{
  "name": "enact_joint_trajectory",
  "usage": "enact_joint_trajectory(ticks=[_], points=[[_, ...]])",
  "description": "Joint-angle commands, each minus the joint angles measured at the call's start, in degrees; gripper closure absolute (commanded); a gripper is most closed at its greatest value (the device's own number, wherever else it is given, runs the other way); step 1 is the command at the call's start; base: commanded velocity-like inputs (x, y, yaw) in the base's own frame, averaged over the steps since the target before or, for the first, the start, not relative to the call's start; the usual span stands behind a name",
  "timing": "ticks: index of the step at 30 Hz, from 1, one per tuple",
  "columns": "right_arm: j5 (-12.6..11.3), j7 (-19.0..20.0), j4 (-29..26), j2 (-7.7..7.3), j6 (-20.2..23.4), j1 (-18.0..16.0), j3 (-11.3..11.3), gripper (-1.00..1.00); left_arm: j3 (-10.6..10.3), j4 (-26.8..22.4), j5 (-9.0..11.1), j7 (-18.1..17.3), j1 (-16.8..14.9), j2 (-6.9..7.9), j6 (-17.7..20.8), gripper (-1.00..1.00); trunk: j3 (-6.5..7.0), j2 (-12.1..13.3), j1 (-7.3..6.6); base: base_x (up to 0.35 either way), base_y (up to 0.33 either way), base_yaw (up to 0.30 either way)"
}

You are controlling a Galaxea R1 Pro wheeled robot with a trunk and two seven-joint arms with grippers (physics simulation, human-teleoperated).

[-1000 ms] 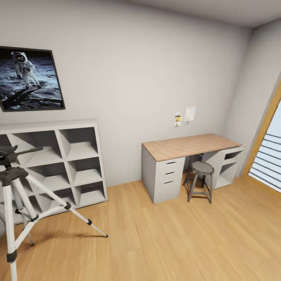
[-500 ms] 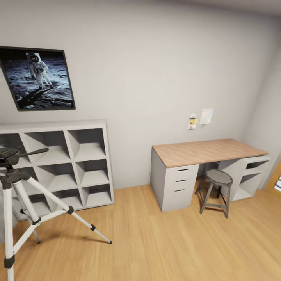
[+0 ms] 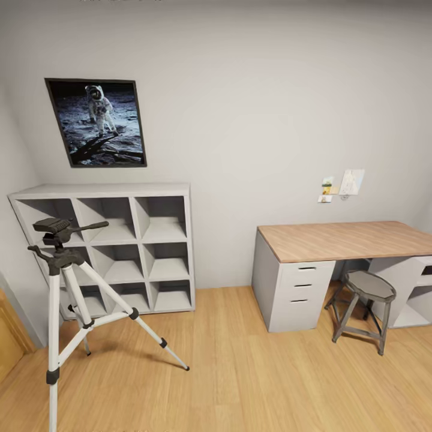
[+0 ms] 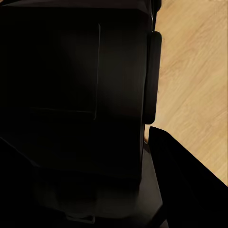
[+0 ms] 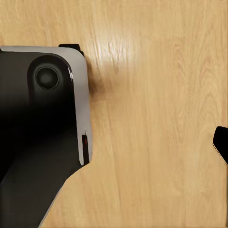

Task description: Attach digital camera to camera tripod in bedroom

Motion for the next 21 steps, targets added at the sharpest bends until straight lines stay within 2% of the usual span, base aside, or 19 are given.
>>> enact_joint_trajectory(ticks=[1,10,15,21], points=[[0.5,0.1,0.2,-0.04,-0.3,-0.1,-0.5,-1.00,-0.1,0.0,-0.1,0.1,-0.1,-0.03,-0.1,1.00,-0.13,-0.1,0.03,0.000,0.000,0.277],[0.5,0.1,0.2,-0.04,-0.3,-0.1,-0.5,-1.00,-0.1,0.0,-0.1,0.1,-0.1,-0.02,-0.1,1.00,-0.13,-0.1,0.03,0.000,0.000,0.277],[0.6,0.1,0.2,-0.02,-0.3,-0.1,-0.5,-1.00,-0.1,0.0,-0.1,0.1,-0.1,-0.72,-0.2,1.00,-0.13,-0.1,0.03,0.007,-0.001,0.277],[0.8,0.1,0.2,-0.03,-0.3,-0.1,-0.5,-1.00,-0.2,-0.1,-0.1,0.1,-0.1,-1.18,-0.2,1.00,-0.13,-0.1,0.03,0.155,-0.099,0.277]])
